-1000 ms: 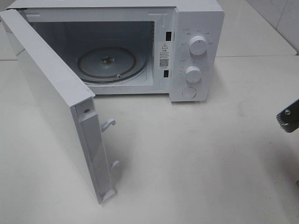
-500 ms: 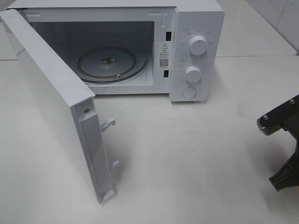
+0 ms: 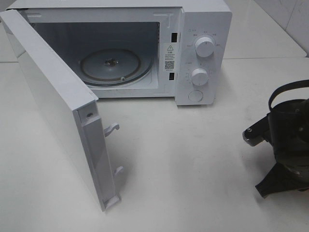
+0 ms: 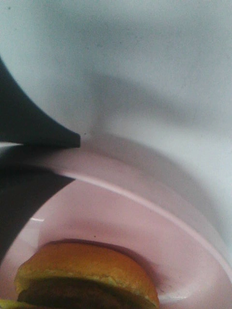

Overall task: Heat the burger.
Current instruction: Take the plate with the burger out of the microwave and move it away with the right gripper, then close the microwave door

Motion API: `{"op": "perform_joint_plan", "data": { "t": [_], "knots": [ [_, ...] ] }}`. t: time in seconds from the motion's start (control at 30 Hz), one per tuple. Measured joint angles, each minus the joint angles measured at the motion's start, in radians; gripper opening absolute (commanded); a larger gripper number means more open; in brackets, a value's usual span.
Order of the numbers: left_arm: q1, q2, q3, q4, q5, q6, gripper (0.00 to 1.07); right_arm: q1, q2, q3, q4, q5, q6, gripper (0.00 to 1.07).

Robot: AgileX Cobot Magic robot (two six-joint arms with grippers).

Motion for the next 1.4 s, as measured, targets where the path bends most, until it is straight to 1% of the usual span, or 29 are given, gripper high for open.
{"op": "perform_joint_plan", "data": {
  "t": [0.17, 0.23, 0.27, 0.3, 0.33, 0.37, 0.4, 0.43, 0.47, 0.5, 0.53, 0.57, 0.6, 0.63, 0.67, 0.7, 0.83, 0.87, 0.9, 0.93, 0.97, 1.0, 1.03, 1.07, 1.13, 1.23, 1.27, 1.3, 1.4],
  "knots": [
    [0.0, 0.0, 0.0, 0.0, 0.0, 0.0, 0.98, 0.0, 0.065, -0.001, -0.032, -0.016, 0.07, 0.08],
    [0.0, 0.0, 0.0, 0.0, 0.0, 0.0, 0.98, 0.0, 0.093, -0.001, -0.059, -0.014, 0.107, 0.12],
    [0.0, 0.0, 0.0, 0.0, 0.0, 0.0, 0.98, 0.0, 0.093, -0.001, -0.059, -0.014, 0.107, 0.12],
    [0.0, 0.0, 0.0, 0.0, 0.0, 0.0, 0.98, 0.0, 0.104, -0.001, -0.071, -0.008, 0.121, 0.16],
    [0.0, 0.0, 0.0, 0.0, 0.0, 0.0, 0.98, 0.0, 0.104, -0.001, -0.071, -0.008, 0.121, 0.16],
    [0.0, 0.0, 0.0, 0.0, 0.0, 0.0, 0.98, 0.0, 0.105, -0.001, -0.074, 0.0, 0.126, 0.2],
    [0.0, 0.0, 0.0, 0.0, 0.0, 0.0, 0.98, 0.0, 0.105, -0.001, -0.078, 0.009, 0.129, 0.28],
    [0.0, 0.0, 0.0, 0.0, 0.0, 0.0, 0.98, 0.0, 0.105, -0.001, -0.078, 0.009, 0.129, 0.28],
    [0.0, 0.0, 0.0, 0.0, 0.0, 0.0, 0.98, 0.0, 0.105, -0.001, -0.077, 0.008, 0.128, 0.32],
    [0.0, 0.0, 0.0, 0.0, 0.0, 0.0, 0.98, 0.0, 0.105, -0.001, -0.075, 0.008, 0.122, 0.42],
    [0.0, 0.0, 0.0, 0.0, 0.0, 0.0, 0.98, 0.0, 0.105, -0.001, -0.075, 0.008, 0.122, 0.42],
    [0.0, 0.0, 0.0, 0.0, 0.0, 0.0, 0.98, 0.0, 0.1, -0.001, -0.068, 0.011, 0.109, 0.49],
    [0.0, 0.0, 0.0, 0.0, 0.0, 0.0, 0.98, 0.0, 0.092, -0.002, -0.062, 0.015, 0.102, 0.52],
    [0.0, 0.0, 0.0, 0.0, 0.0, 0.0, 0.98, 0.0, 0.092, -0.002, -0.062, 0.015, 0.102, 0.52],
    [0.0, 0.0, 0.0, 0.0, 0.0, 0.0, 0.98, 0.0, 0.065, -0.004, -0.04, 0.014, 0.079, 0.55],
    [0.0, 0.0, 0.0, 0.0, 0.0, 0.0, 0.98, 0.0, 0.045, -0.005, -0.027, 0.014, 0.064, 0.56],
    [0.0, 0.0, 0.0, 0.0, 0.0, 0.0, 0.98, 0.0, -0.021, -0.005, 0.018, 0.014, -0.001, 0.56],
    [0.0, 0.0, 0.0, 0.0, 0.0, 0.0, 0.98, 0.0, -0.07, -0.005, 0.058, 0.015, -0.05, 0.56],
    [0.0, 0.0, 0.0, 0.0, 0.0, 0.0, 0.98, 0.0, -0.07, -0.005, 0.058, 0.015, -0.05, 0.56],
    [0.0, 0.0, 0.0, 0.0, 0.0, 0.0, 0.98, 0.0, -0.124, -0.005, 0.104, 0.015, -0.111, 0.57],
    [0.0, 0.0, 0.0, 0.0, 0.0, 0.0, 0.98, 0.0, -0.124, -0.005, 0.104, 0.015, -0.111, 0.57],
    [0.0, 0.0, 0.0, 0.0, 0.0, 0.0, 0.98, 0.0, -0.186, -0.005, 0.162, 0.015, -0.175, 0.59],
    [0.0, 0.0, 0.0, 0.0, 0.0, 0.0, 0.98, 0.0, -0.218, -0.005, 0.193, 0.014, -0.213, 0.61],
    [0.0, 0.0, 0.0, 0.0, 0.0, 0.0, 0.98, 0.0, -0.218, -0.005, 0.193, 0.014, -0.213, 0.61],
    [0.0, 0.0, 0.0, 0.0, 0.0, 0.0, 0.98, 0.0, -0.336, -0.005, 0.309, 0.008, -0.365, 0.72],
    [0.0, 0.0, 0.0, 0.0, 0.0, 0.0, 0.98, 0.0, -0.368, -0.005, 0.339, 0.006, -0.403, 0.75],
    [0.0, 0.0, 0.0, 0.0, 0.0, 0.0, 0.98, 0.0, -0.431, -0.005, 0.387, 0.007, -0.47, 0.81],
    [0.0, 0.0, 0.0, 0.0, 0.0, 0.0, 0.98, 0.0, -0.485, -0.013, 0.433, 0.024, -0.529, 0.82],
    [0.0, 0.0, 0.0, 0.0, 0.0, 0.0, 0.98, 0.0, -0.512, -0.021, 0.451, 0.04, -0.558, 0.82]
  ]
}}
